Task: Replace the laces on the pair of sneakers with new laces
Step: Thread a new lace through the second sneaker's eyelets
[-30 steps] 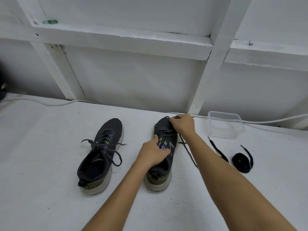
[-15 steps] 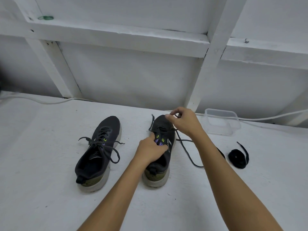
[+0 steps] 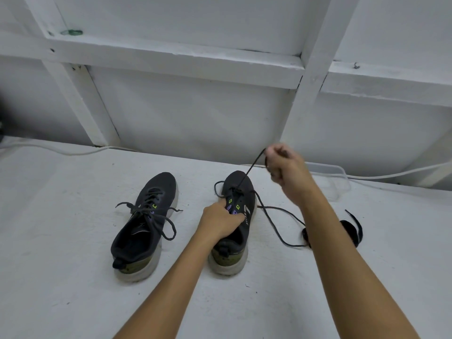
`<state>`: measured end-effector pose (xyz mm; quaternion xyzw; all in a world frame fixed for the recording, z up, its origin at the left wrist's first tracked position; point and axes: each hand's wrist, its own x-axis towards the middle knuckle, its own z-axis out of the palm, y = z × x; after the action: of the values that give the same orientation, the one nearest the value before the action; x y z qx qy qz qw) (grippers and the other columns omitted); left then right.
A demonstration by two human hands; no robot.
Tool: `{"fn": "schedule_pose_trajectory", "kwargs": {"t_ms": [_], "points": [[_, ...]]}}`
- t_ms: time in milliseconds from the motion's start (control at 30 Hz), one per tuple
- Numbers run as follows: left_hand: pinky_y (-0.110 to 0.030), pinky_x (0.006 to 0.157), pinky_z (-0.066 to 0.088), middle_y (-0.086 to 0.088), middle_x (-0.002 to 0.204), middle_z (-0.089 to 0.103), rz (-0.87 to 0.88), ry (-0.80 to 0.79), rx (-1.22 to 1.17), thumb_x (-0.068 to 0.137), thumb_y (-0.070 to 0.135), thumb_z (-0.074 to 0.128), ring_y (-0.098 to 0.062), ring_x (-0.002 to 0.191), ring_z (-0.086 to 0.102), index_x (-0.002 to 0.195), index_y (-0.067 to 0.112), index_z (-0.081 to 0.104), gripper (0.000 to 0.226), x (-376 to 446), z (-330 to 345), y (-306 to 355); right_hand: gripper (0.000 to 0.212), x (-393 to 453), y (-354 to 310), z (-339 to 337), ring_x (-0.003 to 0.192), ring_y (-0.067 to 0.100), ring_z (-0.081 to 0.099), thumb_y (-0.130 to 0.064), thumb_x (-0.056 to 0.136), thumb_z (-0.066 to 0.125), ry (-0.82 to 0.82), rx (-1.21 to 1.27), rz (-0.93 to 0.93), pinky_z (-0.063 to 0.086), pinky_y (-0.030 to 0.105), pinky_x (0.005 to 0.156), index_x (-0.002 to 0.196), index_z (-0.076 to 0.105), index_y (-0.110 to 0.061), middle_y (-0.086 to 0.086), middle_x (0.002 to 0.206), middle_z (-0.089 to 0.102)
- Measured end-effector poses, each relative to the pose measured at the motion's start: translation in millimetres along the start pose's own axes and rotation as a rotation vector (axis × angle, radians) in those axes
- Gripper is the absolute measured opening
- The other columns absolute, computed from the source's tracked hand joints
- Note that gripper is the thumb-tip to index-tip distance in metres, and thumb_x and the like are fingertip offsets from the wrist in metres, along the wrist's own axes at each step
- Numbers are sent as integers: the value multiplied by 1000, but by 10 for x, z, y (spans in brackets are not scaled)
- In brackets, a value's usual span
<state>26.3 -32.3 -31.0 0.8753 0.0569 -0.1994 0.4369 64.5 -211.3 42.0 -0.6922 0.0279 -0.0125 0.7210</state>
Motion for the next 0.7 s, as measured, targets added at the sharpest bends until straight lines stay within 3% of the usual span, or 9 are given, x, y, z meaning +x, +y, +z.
{"fn": "schedule_pose_trajectory", "kwargs": {"t_ms": [67, 167, 233, 300, 400, 600, 700], "points": [[-26, 80, 45, 1, 108, 67, 0, 3, 2, 84, 36, 65, -21, 106, 59, 118, 21, 61, 37, 4, 5, -3, 22, 4, -68, -54, 51, 11, 31, -18, 96, 61, 58, 51, 20, 21, 22, 48, 74, 60, -21, 7, 73, 55], [-27, 83, 45, 2, 111, 66, 5, 3, 11, 84, 36, 65, -21, 107, 58, 122, 22, 59, 41, 8, 8, -2, 21, -81, 48, -41, 56, 10, 45, -34, 95, 67, 63, -376, 82, 34, 22, 54, 84, 58, -18, 2, 77, 72], [-29, 85, 47, 1, 111, 67, 6, 6, 25, 83, 37, 65, -22, 108, 58, 121, 23, 59, 41, 5, 4, 3, 30, -116, 199, 13, 73, 6, 57, -45, 88, 73, 8, -622, 121, 42, 25, 64, 99, 62, -19, -6, 82, 69], [-29, 84, 47, 1, 109, 67, 4, 11, 37, 82, 38, 65, -22, 107, 58, 118, 23, 60, 39, 2, 3, 8, 31, -109, 336, 86, 83, 6, 58, -44, 84, 78, -54, -790, 88, 48, 29, 74, 107, 67, -25, -18, 87, 61], [-30, 83, 47, 0, 108, 67, 9, 19, 52, 83, 37, 65, -23, 107, 59, 118, 23, 60, 38, -7, 3, 17, 23, -88, 479, 197, 92, 13, 63, -34, 84, 78, -143, -932, 10, 55, 36, 86, 107, 75, -35, -16, 94, 71], [-27, 78, 43, -1, 106, 66, 10, 30, 56, 85, 35, 65, -23, 104, 57, 119, 20, 59, 38, -19, 2, 36, 20, -99, 601, 287, 98, 20, 64, -34, 94, 66, -130, -1205, -54, 38, 26, 69, 112, 74, -33, -6, 102, 74], [-28, 78, 43, -3, 106, 66, 7, 29, 73, 85, 36, 65, -24, 107, 58, 120, 20, 58, 39, -27, 2, 47, 11, -84, 628, 331, 84, 24, 62, -31, 97, 60, -158, -1217, -57, 38, 28, 65, 91, 65, -23, -1, 85, 67]]}}
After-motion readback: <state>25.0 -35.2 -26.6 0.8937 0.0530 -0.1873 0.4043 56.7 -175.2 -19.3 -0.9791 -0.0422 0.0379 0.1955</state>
